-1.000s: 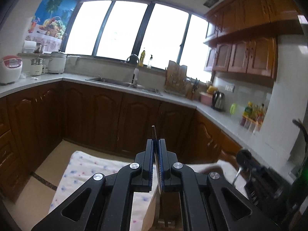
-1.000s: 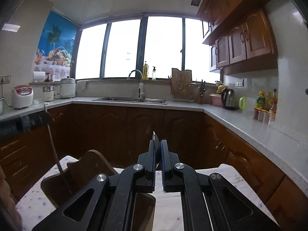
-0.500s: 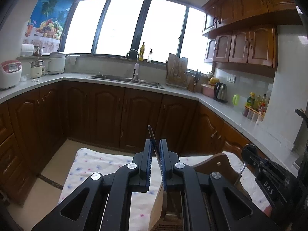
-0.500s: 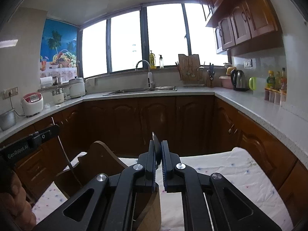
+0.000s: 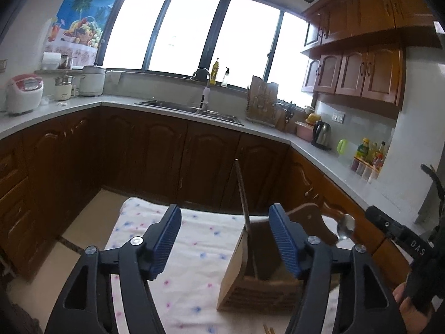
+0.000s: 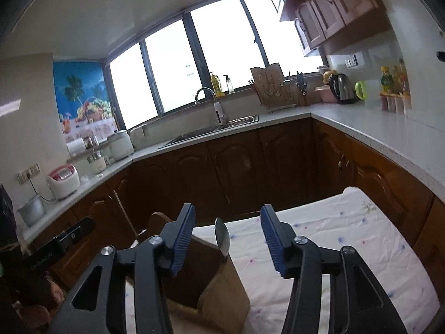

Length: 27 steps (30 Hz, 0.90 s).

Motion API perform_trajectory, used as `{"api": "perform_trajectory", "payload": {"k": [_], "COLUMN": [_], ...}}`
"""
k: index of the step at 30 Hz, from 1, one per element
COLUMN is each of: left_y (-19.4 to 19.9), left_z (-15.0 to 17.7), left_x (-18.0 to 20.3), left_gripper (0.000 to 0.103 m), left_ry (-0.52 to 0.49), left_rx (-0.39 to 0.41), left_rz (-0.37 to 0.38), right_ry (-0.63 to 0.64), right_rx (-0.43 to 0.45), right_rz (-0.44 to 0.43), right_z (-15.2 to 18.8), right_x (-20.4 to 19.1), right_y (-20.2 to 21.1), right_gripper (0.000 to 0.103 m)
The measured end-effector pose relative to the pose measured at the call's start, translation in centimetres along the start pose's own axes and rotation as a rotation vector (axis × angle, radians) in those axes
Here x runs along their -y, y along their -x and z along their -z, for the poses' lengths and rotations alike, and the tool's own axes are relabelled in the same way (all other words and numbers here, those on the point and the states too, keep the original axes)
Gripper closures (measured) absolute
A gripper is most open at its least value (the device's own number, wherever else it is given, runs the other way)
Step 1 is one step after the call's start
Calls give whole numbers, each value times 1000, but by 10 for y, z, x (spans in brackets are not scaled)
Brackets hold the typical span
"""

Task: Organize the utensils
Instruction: 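Open both tools to drop the chopstick and spoon into the holder, then move both tools back down toward the remaining utensils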

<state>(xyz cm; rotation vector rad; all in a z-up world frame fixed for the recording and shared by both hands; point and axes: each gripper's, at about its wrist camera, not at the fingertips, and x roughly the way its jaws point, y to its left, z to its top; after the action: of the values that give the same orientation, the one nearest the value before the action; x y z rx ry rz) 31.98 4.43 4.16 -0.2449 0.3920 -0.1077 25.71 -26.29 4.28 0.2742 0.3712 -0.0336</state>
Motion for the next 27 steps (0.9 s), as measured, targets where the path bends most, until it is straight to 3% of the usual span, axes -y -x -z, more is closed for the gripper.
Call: {"api": "perform_trajectory", "payload": {"k": [2, 9, 18, 27], "left_y": [11, 58, 92, 115], "left_z": [5, 23, 50, 67], "left_x": [-5, -14, -15, -10], "left_gripper": [28, 28, 28, 29], "left_ry": [13, 25, 13, 2], "left_rx": [-13, -73, -205, -284], "left_rz": [-7, -13, -6, -1], "right_ry": [-19, -49, -62, -91], "right_rx": [-8, -58, -100, -157], "right_rz": [-17, -75, -4, 78], "right_z": [2, 22, 56, 87], "right_x": [4, 11, 28, 50], "right_y": [13, 63, 116, 142], "right_gripper": [46, 40, 40, 40]}}
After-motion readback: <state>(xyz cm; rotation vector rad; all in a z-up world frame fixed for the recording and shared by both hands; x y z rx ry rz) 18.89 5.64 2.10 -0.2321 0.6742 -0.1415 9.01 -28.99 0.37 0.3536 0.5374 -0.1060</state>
